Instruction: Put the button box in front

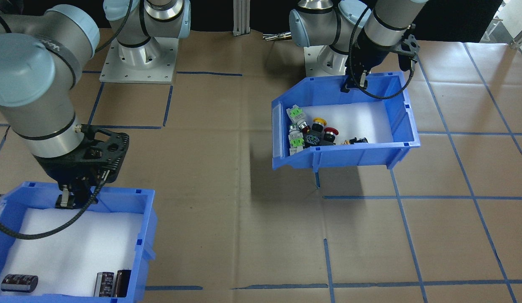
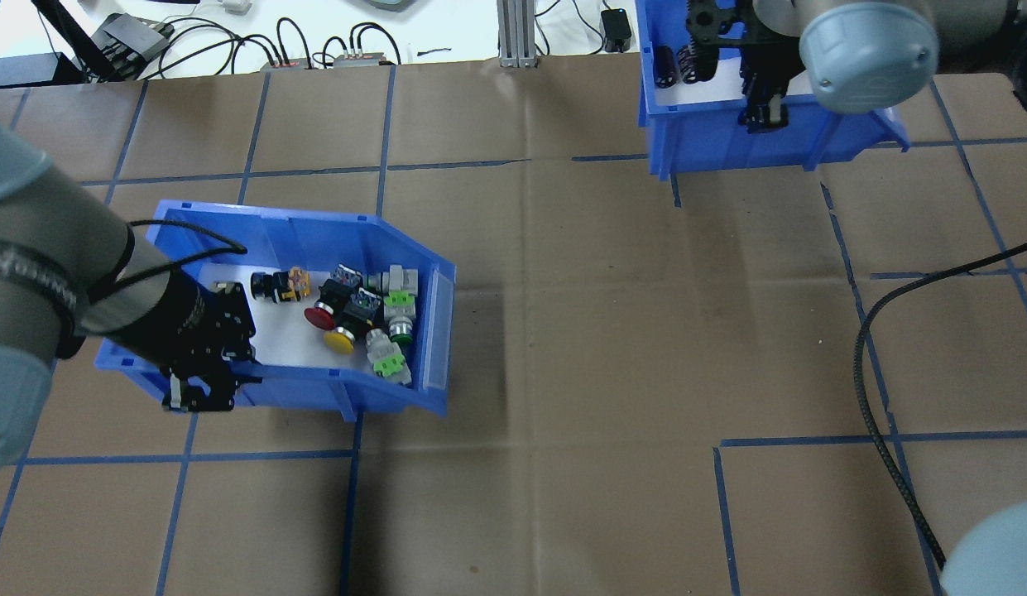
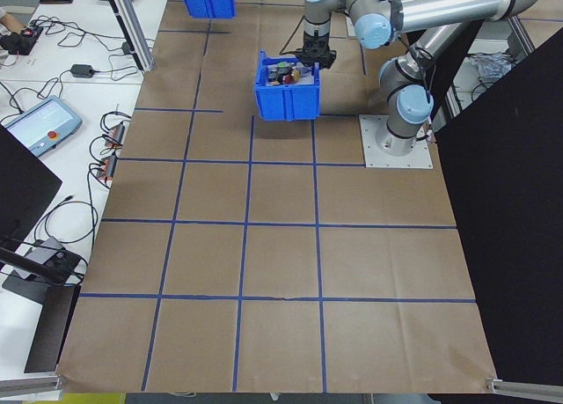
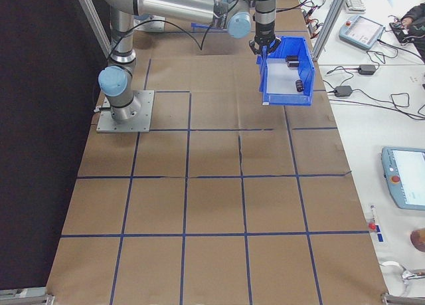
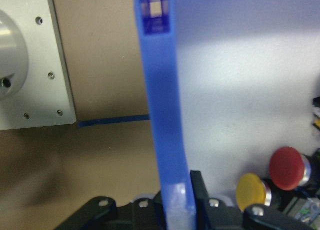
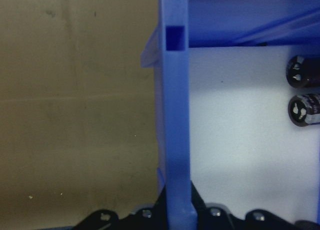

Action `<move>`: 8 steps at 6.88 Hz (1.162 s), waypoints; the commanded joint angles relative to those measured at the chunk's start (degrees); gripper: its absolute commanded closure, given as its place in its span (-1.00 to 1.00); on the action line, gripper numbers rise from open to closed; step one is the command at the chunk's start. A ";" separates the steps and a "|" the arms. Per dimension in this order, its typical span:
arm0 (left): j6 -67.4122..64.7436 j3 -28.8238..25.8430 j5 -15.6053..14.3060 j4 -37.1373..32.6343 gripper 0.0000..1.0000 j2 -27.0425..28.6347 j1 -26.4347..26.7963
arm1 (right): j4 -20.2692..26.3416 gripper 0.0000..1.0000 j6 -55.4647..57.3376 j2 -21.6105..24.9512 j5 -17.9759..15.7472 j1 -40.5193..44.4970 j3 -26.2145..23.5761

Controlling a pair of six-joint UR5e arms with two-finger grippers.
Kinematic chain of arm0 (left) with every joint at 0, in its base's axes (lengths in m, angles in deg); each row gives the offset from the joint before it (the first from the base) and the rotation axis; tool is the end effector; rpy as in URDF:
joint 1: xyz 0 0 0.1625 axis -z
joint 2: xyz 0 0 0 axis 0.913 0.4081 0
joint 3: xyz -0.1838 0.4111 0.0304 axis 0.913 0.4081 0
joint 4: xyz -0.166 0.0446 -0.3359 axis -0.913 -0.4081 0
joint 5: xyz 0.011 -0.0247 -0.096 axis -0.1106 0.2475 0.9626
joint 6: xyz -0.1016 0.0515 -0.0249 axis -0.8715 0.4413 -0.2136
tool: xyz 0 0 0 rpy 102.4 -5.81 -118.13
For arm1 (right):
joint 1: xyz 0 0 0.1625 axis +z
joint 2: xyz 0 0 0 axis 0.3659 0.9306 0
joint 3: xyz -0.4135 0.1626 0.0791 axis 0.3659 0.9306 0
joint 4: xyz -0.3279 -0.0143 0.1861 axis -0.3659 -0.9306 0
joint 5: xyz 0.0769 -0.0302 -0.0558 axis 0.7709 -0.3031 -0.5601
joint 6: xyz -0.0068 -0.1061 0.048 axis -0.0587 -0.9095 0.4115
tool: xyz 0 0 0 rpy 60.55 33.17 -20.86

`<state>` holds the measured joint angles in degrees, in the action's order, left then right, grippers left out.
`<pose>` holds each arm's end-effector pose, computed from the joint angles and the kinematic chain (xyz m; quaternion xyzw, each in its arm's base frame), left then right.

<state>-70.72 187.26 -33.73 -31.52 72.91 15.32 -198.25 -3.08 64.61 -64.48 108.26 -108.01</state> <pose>-0.0896 -0.3511 0.4263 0.6651 -0.7440 -0.0638 0.0029 0.0919 -0.5875 0.4274 0.6953 -0.7135 0.0249 0.0823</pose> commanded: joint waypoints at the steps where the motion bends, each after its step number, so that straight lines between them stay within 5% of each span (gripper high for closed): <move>1: -0.71 -14.65 0.48 1.75 1.00 16.50 2.07 | -0.07 0.96 -9.85 6.29 1.35 -6.78 -7.38; 4: -10.35 -31.01 0.57 2.46 1.00 30.16 11.28 | 4.75 0.97 -16.75 18.14 5.83 -15.84 -17.22; 6: -18.96 -37.70 5.81 3.77 1.00 36.32 16.82 | 4.68 0.97 -16.67 25.54 6.64 -16.74 -24.43; 8: -22.76 -39.57 8.54 10.05 0.92 40.63 19.82 | 4.75 0.96 -16.84 27.51 6.73 -18.67 -26.30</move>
<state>-90.83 148.94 -27.49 -25.98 110.58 33.27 -193.71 -19.78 90.91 -57.84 90.74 -133.11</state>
